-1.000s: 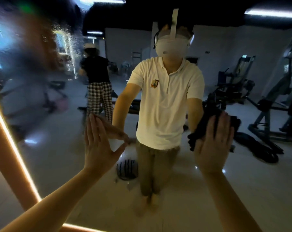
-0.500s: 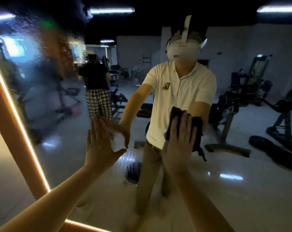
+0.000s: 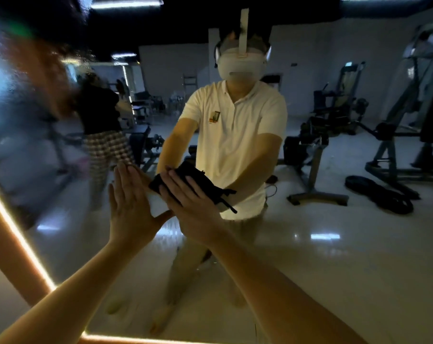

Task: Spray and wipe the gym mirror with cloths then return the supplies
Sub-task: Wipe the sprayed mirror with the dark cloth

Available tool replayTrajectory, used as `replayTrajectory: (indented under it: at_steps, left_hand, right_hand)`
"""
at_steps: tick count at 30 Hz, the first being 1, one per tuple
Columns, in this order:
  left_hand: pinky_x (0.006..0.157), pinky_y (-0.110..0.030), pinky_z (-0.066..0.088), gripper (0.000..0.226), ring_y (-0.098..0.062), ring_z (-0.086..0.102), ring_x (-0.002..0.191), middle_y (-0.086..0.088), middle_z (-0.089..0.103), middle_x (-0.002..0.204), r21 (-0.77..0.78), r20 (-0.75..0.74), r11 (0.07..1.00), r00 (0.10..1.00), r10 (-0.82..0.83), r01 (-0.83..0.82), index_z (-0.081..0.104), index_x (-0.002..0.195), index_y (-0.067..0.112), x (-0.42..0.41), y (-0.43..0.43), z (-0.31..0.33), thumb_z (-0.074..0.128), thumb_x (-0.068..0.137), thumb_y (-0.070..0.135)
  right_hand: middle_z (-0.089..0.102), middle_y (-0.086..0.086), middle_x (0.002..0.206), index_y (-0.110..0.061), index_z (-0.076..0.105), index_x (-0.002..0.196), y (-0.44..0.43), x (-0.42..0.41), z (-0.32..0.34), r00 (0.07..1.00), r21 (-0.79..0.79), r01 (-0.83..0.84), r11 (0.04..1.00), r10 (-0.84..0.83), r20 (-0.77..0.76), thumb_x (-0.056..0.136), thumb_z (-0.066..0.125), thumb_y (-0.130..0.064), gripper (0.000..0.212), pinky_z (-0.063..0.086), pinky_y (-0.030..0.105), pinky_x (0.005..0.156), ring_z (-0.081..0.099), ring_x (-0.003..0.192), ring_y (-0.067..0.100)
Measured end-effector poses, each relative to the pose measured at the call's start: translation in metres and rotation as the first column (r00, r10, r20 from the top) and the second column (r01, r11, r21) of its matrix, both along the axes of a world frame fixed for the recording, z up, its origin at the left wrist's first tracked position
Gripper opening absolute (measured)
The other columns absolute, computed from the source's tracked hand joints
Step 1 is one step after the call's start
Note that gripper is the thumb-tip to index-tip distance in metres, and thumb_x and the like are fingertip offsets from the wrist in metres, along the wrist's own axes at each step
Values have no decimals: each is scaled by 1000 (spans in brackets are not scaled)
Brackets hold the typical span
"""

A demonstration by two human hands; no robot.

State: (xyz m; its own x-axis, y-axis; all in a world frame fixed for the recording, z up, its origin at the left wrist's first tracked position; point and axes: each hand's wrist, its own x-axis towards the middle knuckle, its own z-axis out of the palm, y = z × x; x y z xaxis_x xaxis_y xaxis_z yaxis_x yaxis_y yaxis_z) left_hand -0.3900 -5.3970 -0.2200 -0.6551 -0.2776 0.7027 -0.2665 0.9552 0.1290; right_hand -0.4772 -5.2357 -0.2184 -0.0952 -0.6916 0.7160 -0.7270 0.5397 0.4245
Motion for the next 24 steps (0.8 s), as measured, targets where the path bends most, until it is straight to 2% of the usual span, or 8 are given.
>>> replayTrajectory:
  at_steps: [2,8,10,12,14,17,21,24]
  left_hand:
    - [128,-60,13,143,-29,-15,160,-14,-22,171,-18,-72,1000,997,-26,25,-16,163,5,-2,-4,-3,46,70,94]
    - [128,-61,10,143,-36,-4,161,-22,-5,172,-22,-174,990,974,-144,143,-1,164,-1,-11,-14,-10,61,69,87]
    - [128,-62,8,142,-37,-4,161,-23,-4,172,-41,-202,982,961,-188,183,1,164,-1,-14,-20,-11,65,70,85]
    - [127,-62,7,139,-39,-1,160,-26,1,171,-101,-234,975,948,-218,199,6,163,-4,-16,-25,-13,66,73,83]
    - [127,-62,6,136,-40,0,160,-27,3,171,-127,-260,968,934,-244,217,10,163,-5,-19,-27,-17,66,75,82]
    - [127,-62,7,130,-40,0,160,-27,5,171,-151,-287,961,920,-268,233,13,162,-5,-22,-32,-21,66,79,78]
    - [126,-64,12,114,-40,4,160,-27,7,171,-208,-290,941,902,-320,266,16,163,-3,-16,-40,-28,67,87,64]
    - [126,-64,14,102,-41,5,160,-26,7,171,-189,-322,940,886,-333,285,16,162,-4,-7,-37,-43,67,91,49]
  right_hand:
    - [17,13,170,-10,36,159,13,-4,3,999,-3,29,1000,-29,-27,103,18,-9,59,6,44,130,13,159,27]
    - [21,17,169,-10,29,161,80,-26,5,968,-329,250,911,-248,47,92,66,-21,80,10,50,128,15,158,32]
    - [24,21,166,-8,29,158,106,-34,-3,916,-466,399,790,-362,170,94,63,-28,75,15,54,127,19,156,37]
    - [20,23,168,-7,25,160,131,-39,-17,856,-565,516,644,-401,325,103,45,-37,68,21,58,125,17,157,39]
    - [15,23,169,-7,19,163,151,-37,-33,795,-650,606,459,-374,477,106,25,-41,67,24,58,123,15,157,39]
    - [12,23,169,-4,17,163,147,-29,-54,750,-696,661,282,-274,602,98,25,-27,69,29,60,121,18,156,41]
    - [21,30,165,2,30,158,88,-19,-67,815,-756,579,304,-213,538,101,22,-31,66,33,63,117,26,152,47]
    - [27,30,163,2,40,154,23,-5,-71,900,-784,436,442,-228,372,103,31,-32,62,26,60,122,25,153,44]
